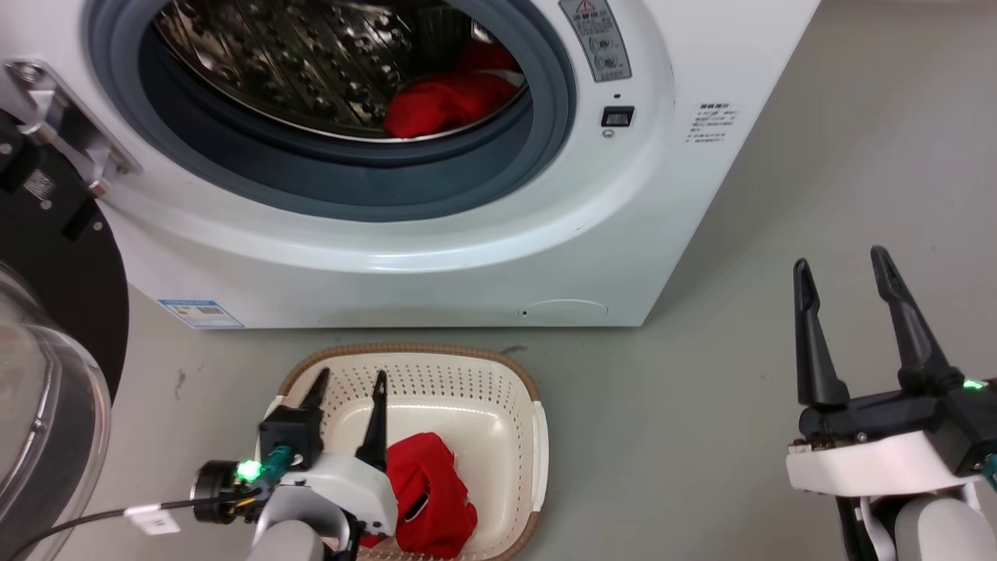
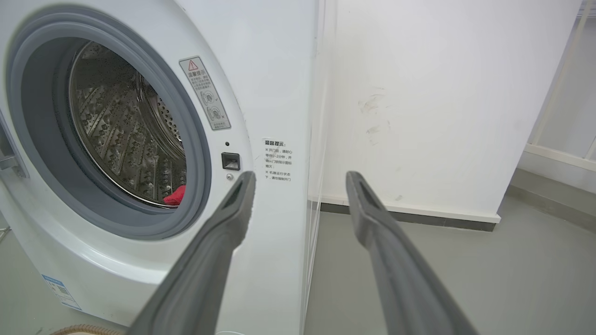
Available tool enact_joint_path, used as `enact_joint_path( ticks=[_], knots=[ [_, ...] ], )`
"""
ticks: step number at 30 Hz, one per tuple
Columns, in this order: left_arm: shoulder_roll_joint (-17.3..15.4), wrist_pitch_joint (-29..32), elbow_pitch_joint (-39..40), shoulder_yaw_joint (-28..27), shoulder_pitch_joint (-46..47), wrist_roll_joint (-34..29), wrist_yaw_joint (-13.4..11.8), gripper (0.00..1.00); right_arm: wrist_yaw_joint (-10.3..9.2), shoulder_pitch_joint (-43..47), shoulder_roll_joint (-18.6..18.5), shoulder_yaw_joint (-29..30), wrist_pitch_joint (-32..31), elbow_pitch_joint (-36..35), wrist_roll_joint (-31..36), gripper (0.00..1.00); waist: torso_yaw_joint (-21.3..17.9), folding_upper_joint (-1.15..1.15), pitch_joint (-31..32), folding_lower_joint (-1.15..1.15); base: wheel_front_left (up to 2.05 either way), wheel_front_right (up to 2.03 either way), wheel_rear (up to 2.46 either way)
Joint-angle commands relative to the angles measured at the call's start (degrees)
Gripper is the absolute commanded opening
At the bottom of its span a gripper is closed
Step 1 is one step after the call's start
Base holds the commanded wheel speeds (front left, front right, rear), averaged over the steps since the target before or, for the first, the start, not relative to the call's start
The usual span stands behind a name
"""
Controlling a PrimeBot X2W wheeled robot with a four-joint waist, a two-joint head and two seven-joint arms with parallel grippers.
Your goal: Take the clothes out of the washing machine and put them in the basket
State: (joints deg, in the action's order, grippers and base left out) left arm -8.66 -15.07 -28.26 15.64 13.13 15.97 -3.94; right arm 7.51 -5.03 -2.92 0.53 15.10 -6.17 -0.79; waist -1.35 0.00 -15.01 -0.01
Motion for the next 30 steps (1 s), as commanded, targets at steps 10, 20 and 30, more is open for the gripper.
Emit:
enact_joint_path(
  ticks=[10,20,30],
  knots=[
    [1.9,-0.1,11.9,-6.5,-3.8,-5.8,0.8,1.00,-0.04,1.4,0.1,-0.6,0.1,0.0,-0.8,1.00,-0.4,0.00,1.7,0.01,0.00,0.00,0.00],
    [-0.3,-0.1,4.1,-7.5,13.3,-9.0,4.7,1.00,-0.04,-2.4,0.1,-1.1,0.1,-0.8,-1.5,1.00,-2.5,0.00,-4.5,0.01,0.00,0.00,0.00],
    [-5.3,6.9,-13.7,-5.6,39.8,-10.4,9.2,1.00,-0.04,-7.0,0.1,-1.6,0.1,-1.7,-2.8,1.00,-6.3,0.00,-13.8,0.01,0.00,0.00,0.00]
  ],
)
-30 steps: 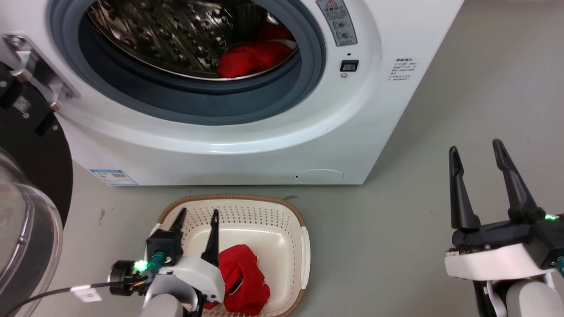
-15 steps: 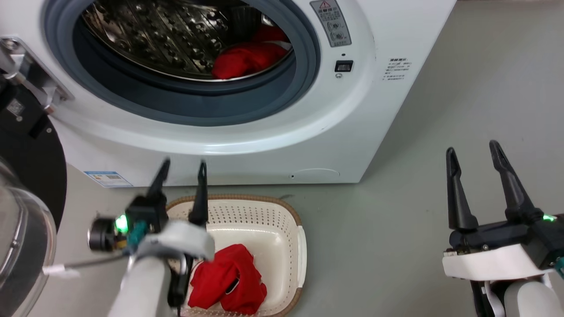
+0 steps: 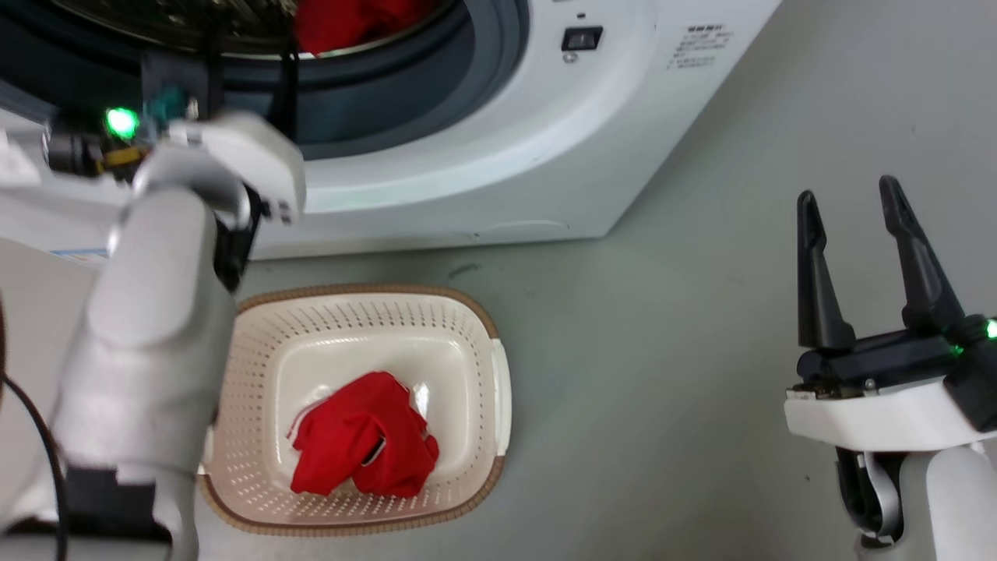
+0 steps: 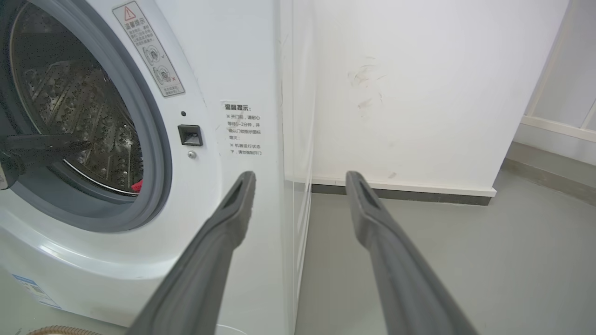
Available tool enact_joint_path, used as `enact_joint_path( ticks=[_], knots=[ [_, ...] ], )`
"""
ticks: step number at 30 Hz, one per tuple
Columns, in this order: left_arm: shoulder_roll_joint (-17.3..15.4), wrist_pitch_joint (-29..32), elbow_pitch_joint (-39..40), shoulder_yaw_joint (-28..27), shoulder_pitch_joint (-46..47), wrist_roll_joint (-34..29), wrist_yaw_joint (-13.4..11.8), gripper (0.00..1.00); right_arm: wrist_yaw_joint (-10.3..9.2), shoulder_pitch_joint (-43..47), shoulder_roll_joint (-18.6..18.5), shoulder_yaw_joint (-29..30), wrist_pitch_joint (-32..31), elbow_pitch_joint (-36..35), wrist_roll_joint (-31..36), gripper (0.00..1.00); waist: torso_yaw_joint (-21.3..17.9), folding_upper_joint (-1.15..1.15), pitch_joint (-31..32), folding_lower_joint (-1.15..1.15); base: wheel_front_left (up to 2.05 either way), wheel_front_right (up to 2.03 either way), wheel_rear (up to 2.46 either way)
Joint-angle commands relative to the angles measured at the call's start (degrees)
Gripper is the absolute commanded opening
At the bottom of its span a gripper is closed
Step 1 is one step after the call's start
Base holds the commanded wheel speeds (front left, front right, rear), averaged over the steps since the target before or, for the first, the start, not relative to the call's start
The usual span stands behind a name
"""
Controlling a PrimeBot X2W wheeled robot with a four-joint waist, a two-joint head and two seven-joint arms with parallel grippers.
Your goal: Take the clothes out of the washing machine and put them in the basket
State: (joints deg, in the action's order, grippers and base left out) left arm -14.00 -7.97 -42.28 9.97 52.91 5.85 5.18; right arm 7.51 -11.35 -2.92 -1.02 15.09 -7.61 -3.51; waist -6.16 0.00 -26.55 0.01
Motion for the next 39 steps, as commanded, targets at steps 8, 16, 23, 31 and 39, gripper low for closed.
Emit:
enact_joint_path(
  ticks=[8,16,23,31,39],
  knots=[
    [-2.7,9.6,-8.3,4.6,16.7,1.4,2.2,1.00,-0.04,-4.1,0.1,-0.2,0.1,-0.9,-2.2,1.00,-4.0,0.00,-8.8,-0.01,0.00,0.00,0.00],
    [-3.9,22.4,-13.5,12.1,27.7,10.5,2.2,1.00,-0.04,-6.4,0.1,-0.2,0.1,-1.6,-3.3,1.00,-5.5,0.00,-13.8,-0.01,0.00,0.00,0.00],
    [-6.7,31.3,-16.3,15.7,34.8,16.6,2.2,1.00,-0.04,-7.9,0.1,0.1,0.1,-1.9,-4.1,1.00,-6.9,0.00,-17.4,-0.01,0.00,0.00,0.00],
    [-8.0,35.5,-17.4,18.7,38.2,19.5,2.2,1.00,-0.04,-8.8,0.1,0.2,0.1,-2.1,-4.9,1.00,-7.7,0.00,-19.8,-0.01,0.00,0.00,0.00],
    [-7.9,36.2,-19.4,21.4,39.0,20.8,2.2,1.00,-0.04,-9.2,0.1,0.3,0.1,-2.0,-5.6,1.00,-8.3,0.00,-21.1,-0.01,0.00,0.00,0.00]
  ],
)
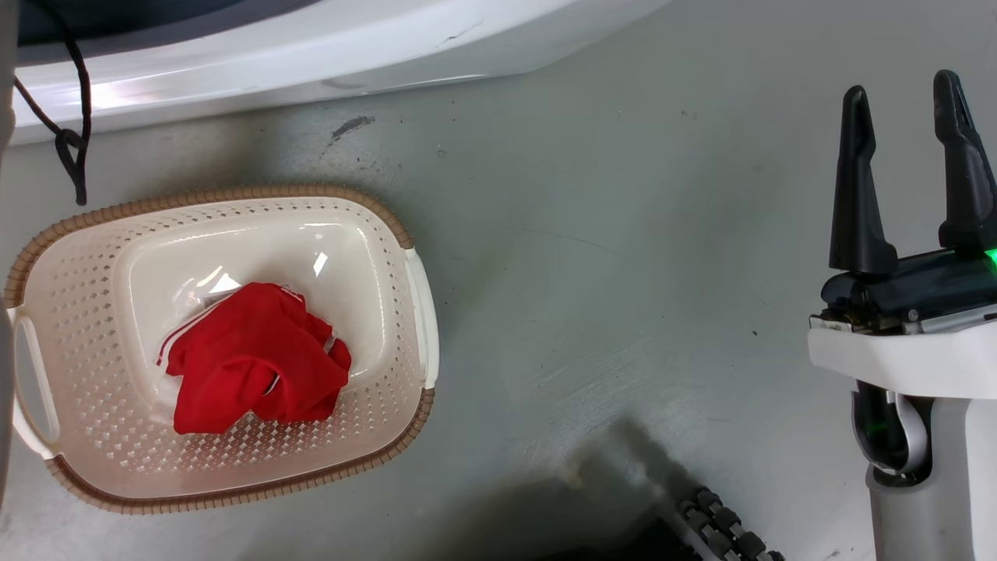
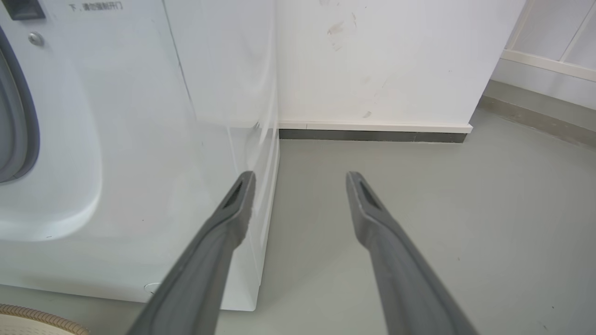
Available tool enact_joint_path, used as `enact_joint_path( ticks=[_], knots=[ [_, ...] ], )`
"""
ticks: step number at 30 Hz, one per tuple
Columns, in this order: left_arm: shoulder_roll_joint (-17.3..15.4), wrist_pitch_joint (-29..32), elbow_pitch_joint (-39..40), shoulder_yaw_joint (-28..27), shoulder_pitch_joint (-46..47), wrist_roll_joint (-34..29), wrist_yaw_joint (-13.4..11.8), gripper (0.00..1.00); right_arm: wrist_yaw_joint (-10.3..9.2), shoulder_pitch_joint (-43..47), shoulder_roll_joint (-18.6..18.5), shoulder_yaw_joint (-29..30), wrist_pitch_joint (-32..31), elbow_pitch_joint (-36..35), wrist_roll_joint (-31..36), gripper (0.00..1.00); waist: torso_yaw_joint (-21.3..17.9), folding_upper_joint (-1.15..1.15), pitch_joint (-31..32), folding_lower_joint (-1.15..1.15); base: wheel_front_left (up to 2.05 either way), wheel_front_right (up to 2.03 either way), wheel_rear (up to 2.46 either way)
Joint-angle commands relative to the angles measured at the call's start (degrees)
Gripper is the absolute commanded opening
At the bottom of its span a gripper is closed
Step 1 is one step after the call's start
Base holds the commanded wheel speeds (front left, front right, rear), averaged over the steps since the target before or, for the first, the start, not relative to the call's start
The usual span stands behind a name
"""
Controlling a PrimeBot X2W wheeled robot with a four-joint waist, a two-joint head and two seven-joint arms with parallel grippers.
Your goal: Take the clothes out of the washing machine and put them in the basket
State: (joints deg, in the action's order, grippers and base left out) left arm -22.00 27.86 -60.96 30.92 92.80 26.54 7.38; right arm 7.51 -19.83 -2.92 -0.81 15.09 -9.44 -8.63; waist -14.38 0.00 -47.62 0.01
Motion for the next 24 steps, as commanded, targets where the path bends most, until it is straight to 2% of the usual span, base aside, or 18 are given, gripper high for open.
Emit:
enact_joint_path(
  ticks=[1,2,3,6,15,19,20,24],
  knots=[
    [0.2,0.7,-1.1,0.9,-0.9,0.3,0.0,1.00,-0.04,-0.8,0.1,0.1,0.1,-0.1,-0.5,1.00,-0.1,0.00,-0.1,-0.01,0.00,0.00,0.00],
    [0.2,0.9,-1.3,1.2,-0.8,0.4,0.1,0.47,-0.04,-0.8,0.1,0.2,0.1,-0.1,-0.6,1.00,-0.2,0.00,-0.1,-0.01,0.00,0.00,0.00],
    [0.1,1.0,-1.5,1.5,-0.7,0.6,0.1,0.00,-0.04,-0.8,0.1,0.2,0.1,0.0,-0.6,1.00,-0.2,0.00,-0.2,-0.01,0.00,0.00,0.00],
    [-0.1,0.7,-1.5,2.1,-0.5,1.4,0.1,0.00,-0.04,-0.9,0.1,0.3,0.1,0.2,-0.7,1.00,-0.4,0.00,0.0,-0.01,0.00,0.00,0.00],
    [-0.4,-6.1,-1.7,1.2,-2.5,4.9,0.0,0.00,-0.04,0.1,0.1,0.4,0.1,1.0,-0.1,1.00,0.2,0.00,3.0,-0.01,0.00,0.00,0.00],
    [0.2,-10.7,-0.6,1.8,-5.4,6.5,0.0,0.00,-0.04,1.0,0.1,0.4,0.1,1.3,0.7,1.00,1.5,0.00,5.7,-0.01,0.00,0.00,0.00],
    [0.6,-14.8,0.8,3.4,-8.7,7.2,0.0,0.00,-0.04,1.5,0.1,0.6,0.1,1.6,1.4,1.00,2.7,0.00,8.3,-0.01,0.00,0.00,0.00],
    [1.0,-20.0,2.9,5.5,-13.6,8.8,0.0,0.00,-0.05,3.2,0.1,0.8,0.1,2.1,2.4,1.00,4.6,0.00,12.0,-0.01,0.00,0.00,0.00]
  ],
)
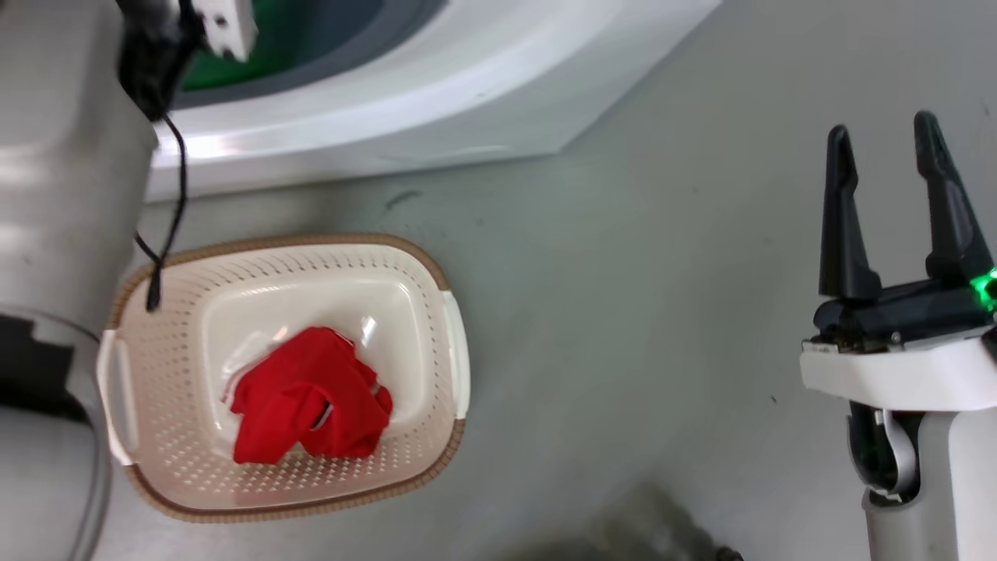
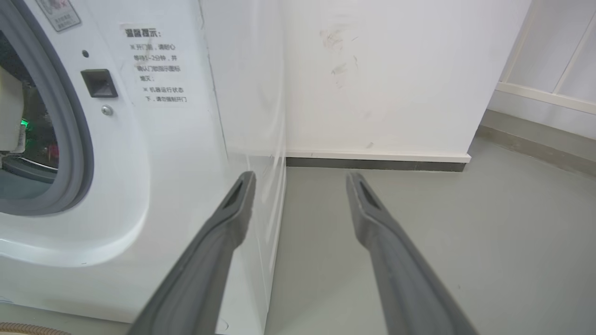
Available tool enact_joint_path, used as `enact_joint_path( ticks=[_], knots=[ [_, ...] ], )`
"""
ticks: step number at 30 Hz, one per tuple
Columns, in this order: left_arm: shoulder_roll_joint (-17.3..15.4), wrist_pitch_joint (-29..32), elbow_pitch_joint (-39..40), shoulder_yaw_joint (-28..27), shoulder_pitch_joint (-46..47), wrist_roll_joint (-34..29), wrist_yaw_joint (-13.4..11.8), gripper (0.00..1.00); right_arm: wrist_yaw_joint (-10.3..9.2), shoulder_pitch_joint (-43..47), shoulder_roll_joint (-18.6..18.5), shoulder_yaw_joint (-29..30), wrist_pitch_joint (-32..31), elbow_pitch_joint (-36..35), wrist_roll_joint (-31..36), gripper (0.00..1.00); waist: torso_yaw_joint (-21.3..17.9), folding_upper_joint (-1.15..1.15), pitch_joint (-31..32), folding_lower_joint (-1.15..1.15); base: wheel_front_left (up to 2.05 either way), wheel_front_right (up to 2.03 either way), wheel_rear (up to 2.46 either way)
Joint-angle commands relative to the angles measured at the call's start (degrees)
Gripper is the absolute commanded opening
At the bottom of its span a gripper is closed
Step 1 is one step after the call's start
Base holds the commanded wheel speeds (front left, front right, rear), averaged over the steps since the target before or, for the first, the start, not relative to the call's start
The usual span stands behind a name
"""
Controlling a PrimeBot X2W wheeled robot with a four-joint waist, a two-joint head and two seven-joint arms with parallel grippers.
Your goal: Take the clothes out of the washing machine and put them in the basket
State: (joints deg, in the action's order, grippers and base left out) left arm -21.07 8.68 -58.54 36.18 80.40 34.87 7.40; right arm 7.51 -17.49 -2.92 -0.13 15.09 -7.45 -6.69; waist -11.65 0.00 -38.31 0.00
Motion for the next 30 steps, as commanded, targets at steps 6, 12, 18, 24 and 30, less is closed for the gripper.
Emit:
enact_joint_path(
  ticks=[6,12,18,24,30],
  knots=[
    [0.8,-9.0,3.6,2.1,-10.4,3.8,0.0,0.00,-0.04,3.7,0.1,0.7,0.1,1.3,1.5,1.00,4.7,0.00,8.8,0.00,0.00,0.00,0.00],
    [0.7,-16.6,6.7,3.7,-19.3,5.1,0.0,0.00,-0.04,7.0,0.1,0.8,0.1,2.4,2.7,1.00,6.8,0.00,15.0,0.00,0.00,0.00,0.00],
    [-0.3,-21.1,11.7,4.1,-26.9,5.4,-0.5,0.00,-0.04,9.9,0.1,0.7,0.1,2.8,3.4,1.00,8.3,0.00,19.8,0.00,0.00,0.00,0.00],
    [-2.3,-22.7,20.5,4.7,-33.2,4.0,-3.4,0.00,-0.04,12.1,0.1,0.8,0.1,3.4,3.7,1.00,9.2,0.00,23.6,0.00,0.00,0.00,0.00],
    [-5.5,-23.0,32.2,3.4,-38.2,3.7,-7.3,0.00,-0.04,14.1,0.1,0.6,0.1,3.8,3.8,1.00,9.7,0.00,26.7,0.00,0.00,0.00,0.00]
  ],
)
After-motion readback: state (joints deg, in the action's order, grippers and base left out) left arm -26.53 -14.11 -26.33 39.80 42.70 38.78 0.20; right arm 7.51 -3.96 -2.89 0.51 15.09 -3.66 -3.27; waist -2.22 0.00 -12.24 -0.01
